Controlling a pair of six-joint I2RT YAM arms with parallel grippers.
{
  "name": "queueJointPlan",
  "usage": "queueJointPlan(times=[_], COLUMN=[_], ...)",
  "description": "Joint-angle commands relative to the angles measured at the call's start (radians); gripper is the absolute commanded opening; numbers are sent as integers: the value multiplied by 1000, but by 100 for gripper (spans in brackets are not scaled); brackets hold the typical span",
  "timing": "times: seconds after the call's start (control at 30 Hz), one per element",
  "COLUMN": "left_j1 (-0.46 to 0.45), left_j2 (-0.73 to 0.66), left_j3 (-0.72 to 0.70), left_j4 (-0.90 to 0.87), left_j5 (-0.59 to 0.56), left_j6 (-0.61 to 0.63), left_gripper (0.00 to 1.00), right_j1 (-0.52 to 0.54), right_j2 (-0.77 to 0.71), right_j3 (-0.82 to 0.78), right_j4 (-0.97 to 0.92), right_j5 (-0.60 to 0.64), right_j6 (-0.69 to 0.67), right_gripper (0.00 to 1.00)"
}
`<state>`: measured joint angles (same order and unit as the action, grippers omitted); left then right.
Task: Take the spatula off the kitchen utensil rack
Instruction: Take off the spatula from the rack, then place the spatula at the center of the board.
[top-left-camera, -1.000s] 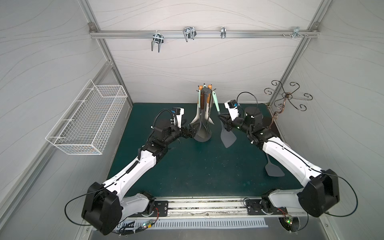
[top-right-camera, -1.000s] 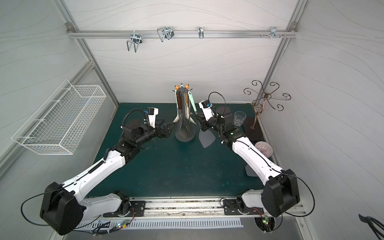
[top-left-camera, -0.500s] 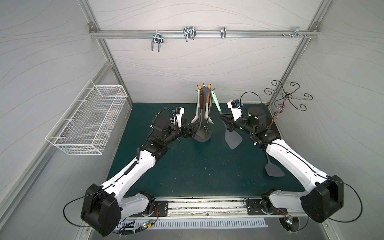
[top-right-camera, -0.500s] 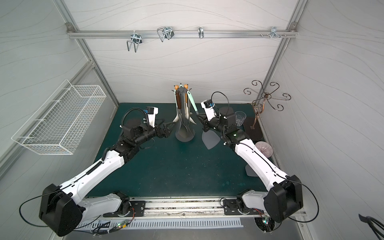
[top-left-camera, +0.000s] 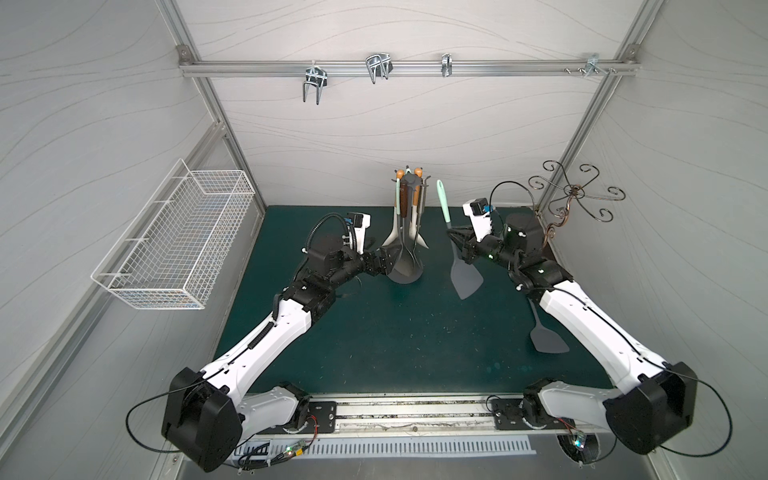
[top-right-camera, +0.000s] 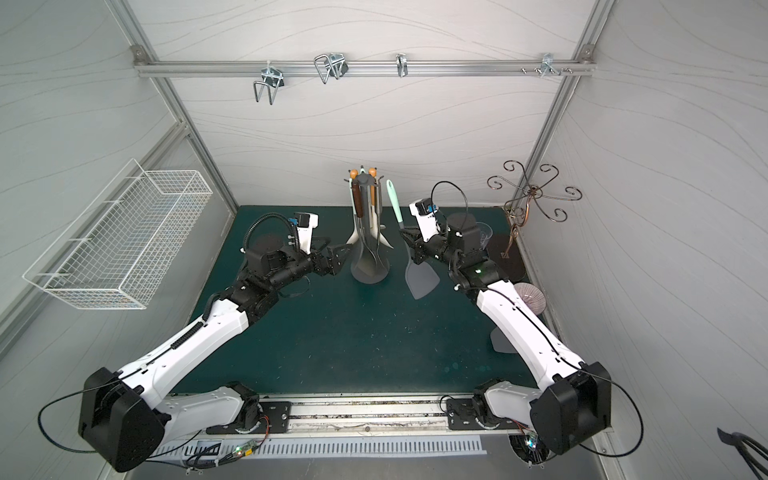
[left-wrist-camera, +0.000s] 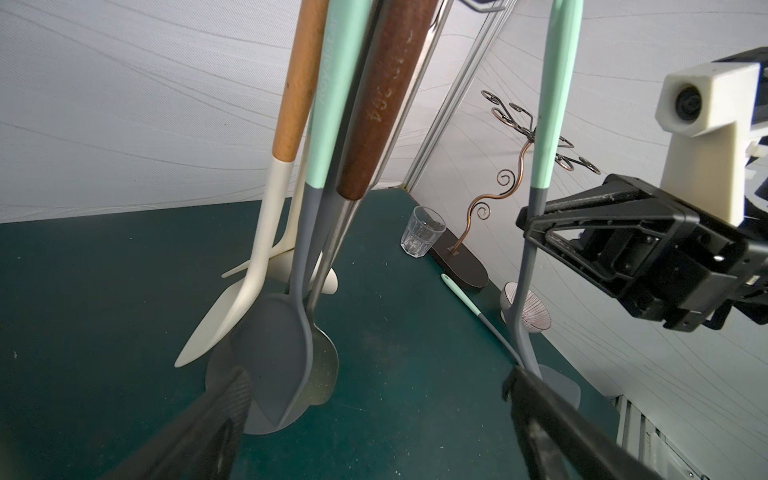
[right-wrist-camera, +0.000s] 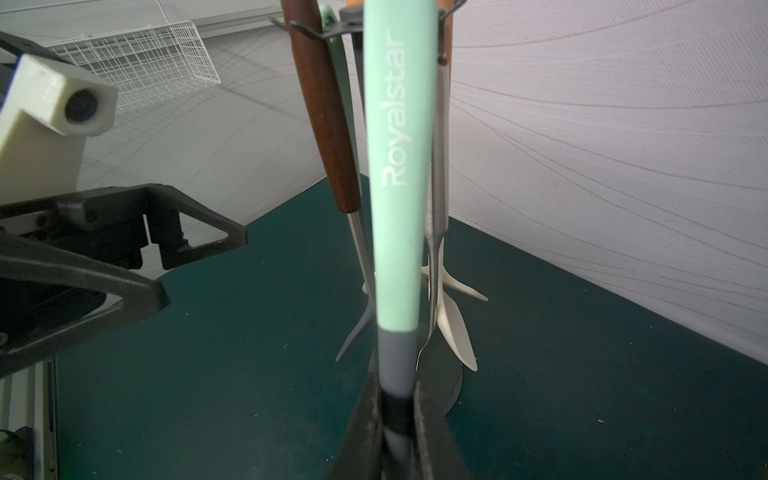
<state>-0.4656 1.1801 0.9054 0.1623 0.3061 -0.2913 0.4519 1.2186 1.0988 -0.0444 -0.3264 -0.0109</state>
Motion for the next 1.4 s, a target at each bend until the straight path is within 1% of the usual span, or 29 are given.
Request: queueJointPlan(times=[0.0, 0.13, 0.33, 0.43, 0.57, 0.67, 0.77, 0.9, 0.97, 1.03, 1.1, 1.17, 1.23, 1.37], left_j1=[-6, -19, -71, -122, -231, -274, -311, -373, -380, -380, -379, -379, -379, -379], left_j2=[5, 4, -6, -6, 18, 44, 58, 82, 76, 78, 114, 158, 176, 174], left_j3=[49, 55, 63, 58, 63, 47, 38, 42, 18, -46, -63, -52, -59, -126], left_j4=[17, -4, -73, -105, -197, -202, -197, -219, -208, -92, -19, -3, -4, 61], left_j5=[-3, -11, -43, -73, -161, -140, -133, -158, -180, -186, -174, -130, -123, -110], left_j6=[10, 12, 21, 19, 37, 4, -12, 11, 10, -5, -17, -8, -9, -22], left_gripper=[99, 99, 99, 99, 99, 100, 100, 100, 100, 100, 100, 100, 100, 100], right_j1=[-3, -7, -44, -85, -120, -151, -164, -187, -201, -217, -235, -249, -266, -305], right_j2=[-31, -45, -92, -126, -143, -151, -153, -127, -111, -87, -51, -19, 8, 57], right_j3=[44, 60, 65, 47, 47, 44, 36, 35, 29, 25, 30, 26, 20, 9], right_j4=[-19, -60, -212, -286, -412, -492, -556, -638, -665, -691, -724, -744, -766, -775], right_j5=[-33, -12, 28, 33, 65, 91, 150, 195, 209, 210, 207, 194, 201, 209], right_j6=[17, 17, 32, 55, 57, 57, 60, 54, 47, 41, 41, 34, 25, 13], right_gripper=[0, 0, 0, 0, 0, 0, 0, 0, 0, 0, 0, 0, 0, 0])
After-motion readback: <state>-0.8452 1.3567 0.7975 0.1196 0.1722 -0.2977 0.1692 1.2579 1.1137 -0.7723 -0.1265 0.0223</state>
